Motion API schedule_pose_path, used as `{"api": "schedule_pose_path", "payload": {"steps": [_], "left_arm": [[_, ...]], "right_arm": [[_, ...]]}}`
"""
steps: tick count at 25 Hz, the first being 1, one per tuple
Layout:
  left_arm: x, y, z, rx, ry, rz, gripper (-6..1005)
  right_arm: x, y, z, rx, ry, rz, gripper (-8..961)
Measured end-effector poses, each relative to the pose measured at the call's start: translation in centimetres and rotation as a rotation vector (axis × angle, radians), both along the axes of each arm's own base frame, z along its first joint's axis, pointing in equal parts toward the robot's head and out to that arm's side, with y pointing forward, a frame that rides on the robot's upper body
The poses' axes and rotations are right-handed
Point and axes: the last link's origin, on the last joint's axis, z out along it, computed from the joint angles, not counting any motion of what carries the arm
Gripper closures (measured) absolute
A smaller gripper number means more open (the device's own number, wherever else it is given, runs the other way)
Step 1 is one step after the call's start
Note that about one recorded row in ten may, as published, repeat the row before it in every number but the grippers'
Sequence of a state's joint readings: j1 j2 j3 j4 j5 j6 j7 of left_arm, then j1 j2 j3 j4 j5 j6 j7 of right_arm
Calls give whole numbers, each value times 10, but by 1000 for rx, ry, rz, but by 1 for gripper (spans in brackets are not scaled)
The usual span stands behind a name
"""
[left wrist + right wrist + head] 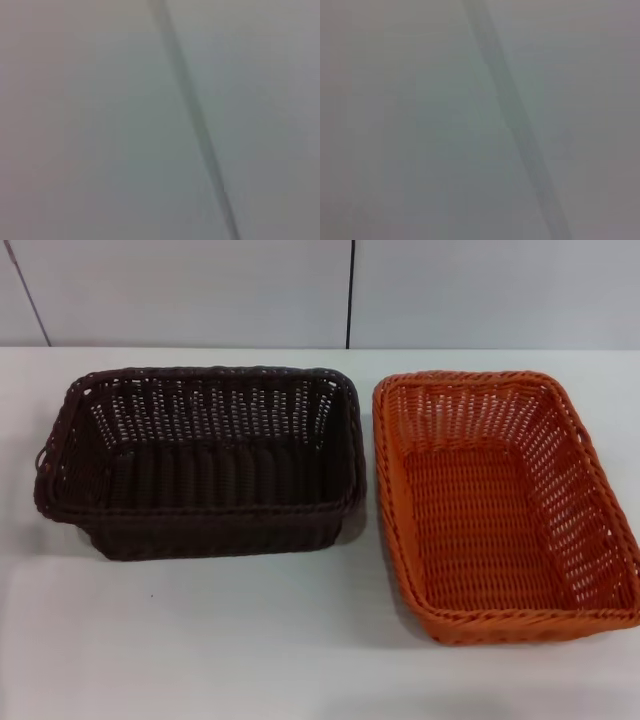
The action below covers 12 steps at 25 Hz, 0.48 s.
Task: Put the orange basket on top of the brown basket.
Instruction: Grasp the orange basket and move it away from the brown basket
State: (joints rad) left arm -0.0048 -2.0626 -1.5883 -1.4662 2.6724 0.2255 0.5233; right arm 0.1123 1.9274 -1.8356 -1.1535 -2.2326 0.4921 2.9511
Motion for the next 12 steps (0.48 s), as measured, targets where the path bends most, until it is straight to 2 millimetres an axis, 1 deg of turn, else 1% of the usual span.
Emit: {"api": "schedule_pose_path", "payload": {"steps": [1,2,3,4,5,6,8,9,10,12], "left_arm": [[0,0,0,0,0,0,197],[-25,-16,3,91,-77,-3,197],[-25,-16,3,91,-77,-3,197],[-82,-41,-14,147,-190,62,197],[-97,-46,-22,144,-212,92,197],[-97,-46,-22,144,-212,92,197],[-117,-57,-36,151,-271,108,197],[-117,-57,-36,151,-271,108,197],[-122,-62,-42,154,-290,98,197],[-124,-65,-46,157,-297,88,197]], "right_arm": [[-13,8,1,-79,-29,12,254],[-26,14,1,-149,-62,21,254],[-38,19,0,-220,-91,22,255],[-51,23,-1,-287,-120,21,255],[-67,27,-1,-362,-153,24,256],[-78,29,-2,-431,-177,19,256],[-100,29,-5,-591,-237,6,257],[-109,26,-6,-678,-271,-3,257],[-119,23,-7,-756,-304,-6,258],[-133,13,-12,-901,-371,-7,259]]}}
